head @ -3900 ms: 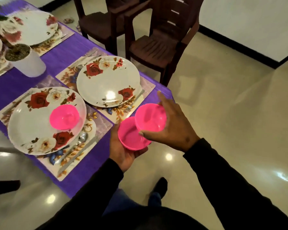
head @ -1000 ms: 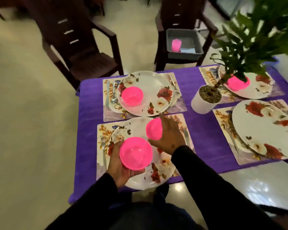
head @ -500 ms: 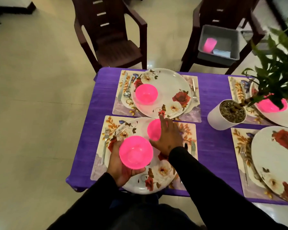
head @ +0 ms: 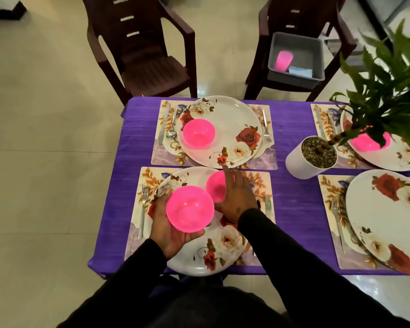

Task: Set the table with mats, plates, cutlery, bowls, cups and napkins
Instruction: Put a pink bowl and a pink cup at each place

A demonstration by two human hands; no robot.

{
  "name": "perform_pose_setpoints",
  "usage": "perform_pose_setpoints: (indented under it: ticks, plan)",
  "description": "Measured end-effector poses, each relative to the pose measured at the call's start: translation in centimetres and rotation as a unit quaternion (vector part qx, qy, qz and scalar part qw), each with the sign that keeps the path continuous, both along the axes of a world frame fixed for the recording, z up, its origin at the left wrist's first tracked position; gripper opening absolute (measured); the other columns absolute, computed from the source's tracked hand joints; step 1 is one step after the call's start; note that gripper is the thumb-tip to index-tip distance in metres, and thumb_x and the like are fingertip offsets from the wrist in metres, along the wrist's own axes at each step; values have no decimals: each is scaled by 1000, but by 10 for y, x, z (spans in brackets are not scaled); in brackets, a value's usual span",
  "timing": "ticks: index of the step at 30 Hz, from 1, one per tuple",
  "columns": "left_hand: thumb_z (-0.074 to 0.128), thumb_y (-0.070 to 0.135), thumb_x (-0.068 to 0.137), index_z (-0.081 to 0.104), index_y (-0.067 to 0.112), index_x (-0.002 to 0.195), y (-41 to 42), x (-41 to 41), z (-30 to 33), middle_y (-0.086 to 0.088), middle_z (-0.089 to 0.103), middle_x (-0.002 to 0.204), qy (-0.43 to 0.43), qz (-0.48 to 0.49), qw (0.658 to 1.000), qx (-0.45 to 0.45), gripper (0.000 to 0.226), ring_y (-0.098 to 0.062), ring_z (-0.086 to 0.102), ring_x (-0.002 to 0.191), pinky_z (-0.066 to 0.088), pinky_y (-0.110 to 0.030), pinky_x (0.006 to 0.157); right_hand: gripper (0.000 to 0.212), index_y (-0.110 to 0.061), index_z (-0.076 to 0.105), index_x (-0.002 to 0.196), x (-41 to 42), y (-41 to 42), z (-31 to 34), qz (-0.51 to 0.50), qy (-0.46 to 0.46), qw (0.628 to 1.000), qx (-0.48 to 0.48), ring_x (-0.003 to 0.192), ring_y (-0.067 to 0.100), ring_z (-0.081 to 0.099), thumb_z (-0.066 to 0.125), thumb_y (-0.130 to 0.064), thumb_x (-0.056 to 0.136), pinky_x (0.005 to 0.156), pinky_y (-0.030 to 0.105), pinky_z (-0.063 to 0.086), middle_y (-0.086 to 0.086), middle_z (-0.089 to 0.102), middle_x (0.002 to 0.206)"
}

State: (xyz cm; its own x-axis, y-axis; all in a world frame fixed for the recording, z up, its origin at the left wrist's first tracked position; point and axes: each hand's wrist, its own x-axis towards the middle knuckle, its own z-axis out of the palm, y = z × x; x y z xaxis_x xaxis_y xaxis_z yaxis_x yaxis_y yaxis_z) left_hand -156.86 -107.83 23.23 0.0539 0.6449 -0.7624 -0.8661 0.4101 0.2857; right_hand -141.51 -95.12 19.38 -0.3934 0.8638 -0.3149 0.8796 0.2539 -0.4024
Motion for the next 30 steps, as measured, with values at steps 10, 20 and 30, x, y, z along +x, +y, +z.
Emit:
perform_pose_setpoints:
  ticks: [10,20,30]
  plan:
    - [50,68,91,55,22,140,-2,0,-5,-25,56,140,-4,-4,1000,25,67,-59,49,126,61,-50,61,103,-28,19,153,2,7,16,-9,6,1000,28,140,35,27,70,-65,72,105,51,39,14,26,154]
    - [48,61,94,65,20,125,18,16,14,-15,74,115,72,-4,996,49,54,-40,69,105,62,-48,63,50,-16,67,117,0,12,70,-69,193,968,143,118,22,50,55,-52,85,100,42,43,1,62,120]
    - [52,61,94,52,10,141,37,52,6,-23,66,129,55,-87,990,95,70,-40,67,114,56,-60,89,105,-36,35,148,37,-33,115,22,166,986,-13,138,13,35,74,-77,60,113,41,36,-8,41,150]
